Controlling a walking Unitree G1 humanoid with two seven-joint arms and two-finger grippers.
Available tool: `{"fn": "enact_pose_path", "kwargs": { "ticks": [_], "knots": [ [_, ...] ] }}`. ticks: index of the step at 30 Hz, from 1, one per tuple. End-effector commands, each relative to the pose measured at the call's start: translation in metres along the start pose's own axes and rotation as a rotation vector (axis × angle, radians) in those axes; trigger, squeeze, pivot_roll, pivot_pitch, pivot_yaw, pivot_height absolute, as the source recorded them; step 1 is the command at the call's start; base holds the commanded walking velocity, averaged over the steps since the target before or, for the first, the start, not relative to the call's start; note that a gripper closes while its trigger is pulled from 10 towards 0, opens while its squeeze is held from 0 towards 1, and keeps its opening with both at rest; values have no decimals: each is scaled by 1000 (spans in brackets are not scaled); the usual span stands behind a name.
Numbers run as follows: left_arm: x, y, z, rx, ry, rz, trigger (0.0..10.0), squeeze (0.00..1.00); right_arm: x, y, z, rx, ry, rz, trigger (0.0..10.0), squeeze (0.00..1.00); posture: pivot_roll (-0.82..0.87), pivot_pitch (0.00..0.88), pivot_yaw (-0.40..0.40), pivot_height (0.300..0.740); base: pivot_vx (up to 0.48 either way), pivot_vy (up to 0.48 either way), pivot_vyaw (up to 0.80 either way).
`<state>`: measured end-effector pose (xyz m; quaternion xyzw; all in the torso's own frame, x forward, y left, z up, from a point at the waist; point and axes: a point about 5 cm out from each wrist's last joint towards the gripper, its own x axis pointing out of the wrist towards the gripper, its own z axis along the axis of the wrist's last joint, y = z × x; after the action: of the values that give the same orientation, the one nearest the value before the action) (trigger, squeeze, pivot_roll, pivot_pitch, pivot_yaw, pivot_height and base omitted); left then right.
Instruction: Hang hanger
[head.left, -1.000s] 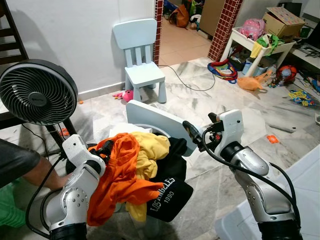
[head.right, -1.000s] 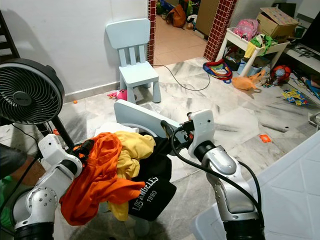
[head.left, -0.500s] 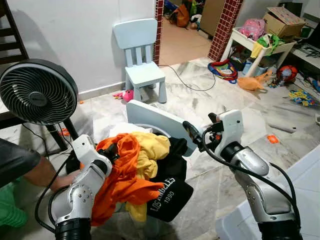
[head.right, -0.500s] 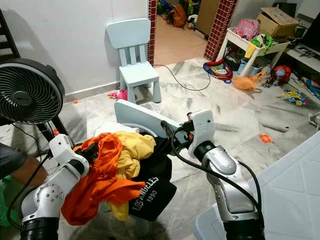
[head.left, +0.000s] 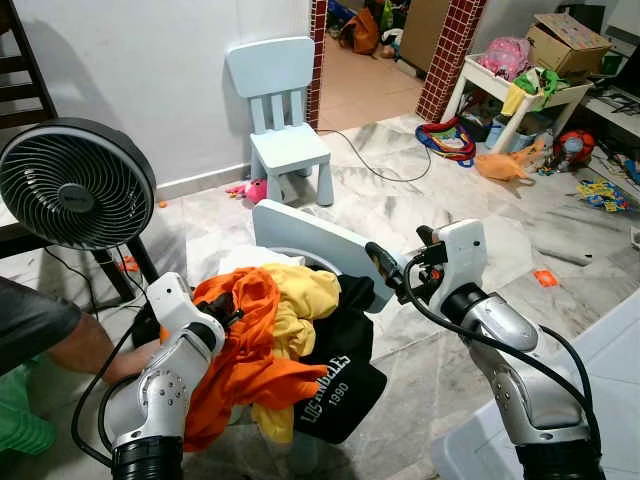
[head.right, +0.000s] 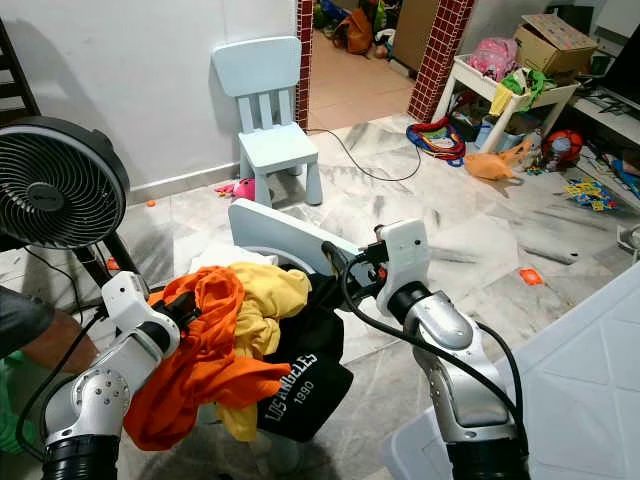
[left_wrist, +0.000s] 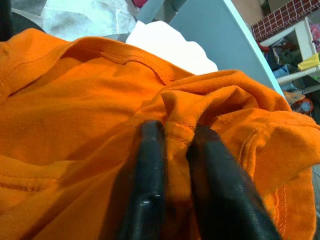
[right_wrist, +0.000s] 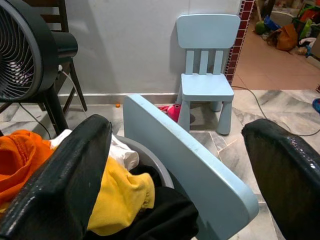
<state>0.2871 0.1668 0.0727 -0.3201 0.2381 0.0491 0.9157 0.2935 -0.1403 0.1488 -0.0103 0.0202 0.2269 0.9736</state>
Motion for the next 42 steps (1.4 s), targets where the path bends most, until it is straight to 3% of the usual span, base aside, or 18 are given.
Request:
{"fn": "enact_pose_path", "kwargs": {
  "ticks": [1, 5, 10, 12, 13, 18, 23, 26, 27, 29, 31, 34, 38, 41, 42],
  "knots": [
    [0, 2, -3, 18, 10, 3, 0, 0, 1, -1, -1, -6, 5, -4, 10000, 0, -109, 87, -64, 740, 0, 0, 0],
    [-1, 4, -2, 31, -1, 20, 0, 0, 1, -1, -1, -8, 4, -2, 10000, 0, -109, 85, -63, 740, 0, 0, 0],
    [-4, 7, 6, 186, -51, 64, 0, 0, 2, 0, -1, -8, 3, -2, 10000, 0, -106, 81, -61, 740, 0, 0, 0],
    [-5, 6, 12, 305, -93, 77, 0, 0, 2, 0, -1, -7, 2, -2, 10000, 0, -105, 80, -60, 740, 0, 0, 0],
    [-5, 6, 12, 305, -93, 77, 0, 0, 2, 0, -1, -7, 2, -2, 10000, 0, -105, 80, -60, 740, 0, 0, 0],
    [-11, 2, 23, 629, -168, 68, 0, 0, 2, 0, -2, -6, 3, -6, 10000, 0, -102, 83, -59, 740, 0, 0, 0],
    [-13, 5, 27, 718, -201, 89, 0, 0, 2, 1, -4, -4, 7, -7, 10000, 0, -101, 84, -59, 740, 0, 0, 0],
    [-16, -5, 29, 938, -260, 29, 0, 0, 2, 1, -4, -3, 7, -6, 10000, 0, -100, 86, -62, 740, 0, 0, 0],
    [-16, -6, 29, 950, -263, 21, 0, 0, 2, 1, -4, -3, 7, -6, 10000, 0, -100, 86, -62, 740, 0, 0, 0],
    [-18, -14, 23, 1018, -244, -53, 0, 0, 3, 1, -4, -4, 7, -7, 10000, 0, -100, 86, -62, 740, 0, 0, 0],
    [-21, -28, 4, 1192, -163, -228, 0, 0, 3, 1, -3, -4, 6, -7, 10000, 0, -98, 84, -63, 740, 0, 0, 0],
    [-25, -31, -15, 1327, -62, -352, 0, 0, 4, 1, -3, -4, 4, -7, 10000, 0, -97, 82, -63, 740, 0, 0, 0],
    [-29, -21, -32, 1427, 60, -439, 0, 0, 4, 1, -3, -3, 4, -8, 10000, 0, -98, 84, -61, 740, 0, 0, 0],
    [-31, -17, -35, 1443, 91, -450, 0, 0, 4, 2, -4, -4, 4, -9, 10000, 0, -97, 85, -60, 740, 0, 0, 0],
    [-30, -15, -33, 1445, 90, -427, 4510, 0, 4, 1, -4, -3, 6, -10, 10000, 0, -97, 85, -60, 740, 0, 0, 0]
  ]
}}
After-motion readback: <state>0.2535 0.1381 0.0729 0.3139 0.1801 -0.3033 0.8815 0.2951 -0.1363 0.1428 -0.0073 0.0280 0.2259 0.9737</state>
